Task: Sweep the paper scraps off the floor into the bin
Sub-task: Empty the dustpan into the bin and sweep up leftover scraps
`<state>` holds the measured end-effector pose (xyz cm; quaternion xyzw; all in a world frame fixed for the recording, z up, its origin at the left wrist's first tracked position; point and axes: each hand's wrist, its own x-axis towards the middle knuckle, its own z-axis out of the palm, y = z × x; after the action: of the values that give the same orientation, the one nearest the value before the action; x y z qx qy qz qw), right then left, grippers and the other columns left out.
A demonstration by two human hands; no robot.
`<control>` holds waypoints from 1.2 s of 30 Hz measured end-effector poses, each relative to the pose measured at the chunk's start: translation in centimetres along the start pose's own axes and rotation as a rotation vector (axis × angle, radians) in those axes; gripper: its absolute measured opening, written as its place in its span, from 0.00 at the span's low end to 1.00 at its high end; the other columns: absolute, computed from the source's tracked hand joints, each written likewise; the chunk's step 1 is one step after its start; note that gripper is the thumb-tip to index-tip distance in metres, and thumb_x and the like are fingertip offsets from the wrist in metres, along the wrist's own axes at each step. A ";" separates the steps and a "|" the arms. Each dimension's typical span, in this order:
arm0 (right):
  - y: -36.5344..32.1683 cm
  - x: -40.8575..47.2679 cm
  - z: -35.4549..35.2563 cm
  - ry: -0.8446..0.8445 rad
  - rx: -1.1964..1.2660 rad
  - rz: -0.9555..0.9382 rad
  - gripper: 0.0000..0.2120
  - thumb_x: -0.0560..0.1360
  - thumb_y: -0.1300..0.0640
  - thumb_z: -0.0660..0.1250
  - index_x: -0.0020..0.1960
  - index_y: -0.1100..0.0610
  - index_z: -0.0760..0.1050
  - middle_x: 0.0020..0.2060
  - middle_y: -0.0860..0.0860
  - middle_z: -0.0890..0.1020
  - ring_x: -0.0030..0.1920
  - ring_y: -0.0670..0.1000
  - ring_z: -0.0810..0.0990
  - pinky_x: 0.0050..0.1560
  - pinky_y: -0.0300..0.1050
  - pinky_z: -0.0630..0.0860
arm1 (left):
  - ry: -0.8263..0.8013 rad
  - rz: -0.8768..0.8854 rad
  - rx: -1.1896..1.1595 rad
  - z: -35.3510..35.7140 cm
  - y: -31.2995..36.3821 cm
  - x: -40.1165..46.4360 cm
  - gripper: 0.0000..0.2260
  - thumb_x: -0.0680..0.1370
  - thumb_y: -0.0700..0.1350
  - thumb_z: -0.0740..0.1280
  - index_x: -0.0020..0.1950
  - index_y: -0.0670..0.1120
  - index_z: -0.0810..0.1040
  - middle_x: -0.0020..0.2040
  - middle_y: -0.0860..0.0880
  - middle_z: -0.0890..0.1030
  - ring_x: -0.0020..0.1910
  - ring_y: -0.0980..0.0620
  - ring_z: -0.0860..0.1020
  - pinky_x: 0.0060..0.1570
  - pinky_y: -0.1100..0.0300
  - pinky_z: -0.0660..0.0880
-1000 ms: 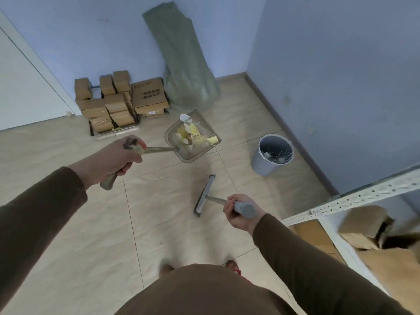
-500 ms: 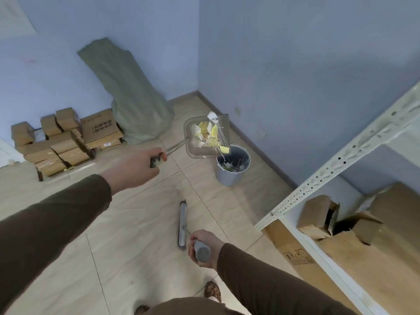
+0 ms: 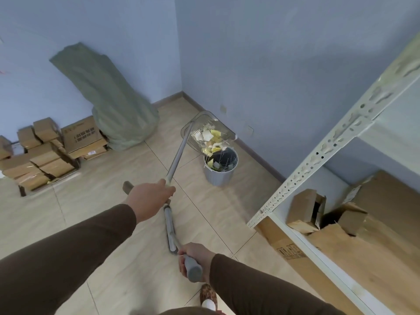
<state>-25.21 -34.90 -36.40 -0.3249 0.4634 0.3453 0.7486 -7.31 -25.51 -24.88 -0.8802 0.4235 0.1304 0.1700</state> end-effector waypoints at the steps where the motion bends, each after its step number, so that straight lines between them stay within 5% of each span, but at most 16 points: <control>1: -0.1 0.0 -0.2 0.007 -0.025 0.006 0.04 0.73 0.59 0.65 0.47 0.58 0.73 0.29 0.52 0.76 0.24 0.47 0.75 0.25 0.38 0.75 | -0.003 0.007 0.020 0.3 0.1 -0.1 0.17 0.77 0.37 0.62 0.63 0.50 0.67 0.55 0.48 0.70 0.32 0.48 0.73 0.25 0.55 0.67; 4: -0.3 -0.3 -0.5 0.024 -0.052 0.013 0.04 0.75 0.59 0.64 0.49 0.59 0.73 0.30 0.52 0.76 0.24 0.47 0.75 0.25 0.38 0.75 | 0.005 0.020 0.068 1.0 0.7 -0.2 0.19 0.77 0.37 0.64 0.65 0.49 0.65 0.56 0.47 0.71 0.32 0.48 0.74 0.28 0.54 0.73; 19: -0.1 0.0 0.2 0.022 -0.113 0.039 0.03 0.75 0.60 0.63 0.47 0.59 0.71 0.29 0.52 0.75 0.22 0.47 0.74 0.23 0.37 0.74 | 0.018 0.055 0.182 0.9 0.1 -1.7 0.20 0.76 0.36 0.65 0.65 0.49 0.65 0.54 0.46 0.70 0.25 0.51 0.66 0.22 0.56 0.66; 24: -0.8 -0.6 -0.1 -0.016 -0.102 0.067 0.03 0.75 0.60 0.64 0.44 0.59 0.70 0.27 0.51 0.75 0.22 0.47 0.73 0.22 0.37 0.73 | 0.078 -0.010 0.072 -0.4 -1.1 -2.0 0.19 0.77 0.39 0.63 0.65 0.52 0.65 0.48 0.51 0.65 0.28 0.53 0.69 0.25 0.57 0.69; 30: -3.1 -3.3 -1.2 -0.074 0.001 0.084 0.05 0.73 0.60 0.66 0.42 0.60 0.71 0.28 0.51 0.75 0.25 0.46 0.74 0.22 0.38 0.73 | 0.231 -0.191 -0.202 -2.0 -3.8 -1.3 0.12 0.80 0.45 0.60 0.62 0.57 0.68 0.45 0.54 0.71 0.31 0.56 0.71 0.29 0.58 0.67; 36: -7.2 -6.2 -1.2 -0.114 0.224 0.036 0.07 0.75 0.62 0.64 0.40 0.60 0.68 0.30 0.50 0.71 0.23 0.45 0.72 0.18 0.37 0.72 | 0.285 -0.354 -0.489 -1.8 -10.4 -0.1 0.14 0.77 0.44 0.63 0.60 0.58 0.74 0.46 0.54 0.79 0.41 0.53 0.77 0.49 0.50 0.79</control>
<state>-21.95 -41.20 -29.92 -0.2106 0.4615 0.3226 0.7991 1.04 -20.08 -21.29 -0.9643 0.2395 0.0723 -0.0872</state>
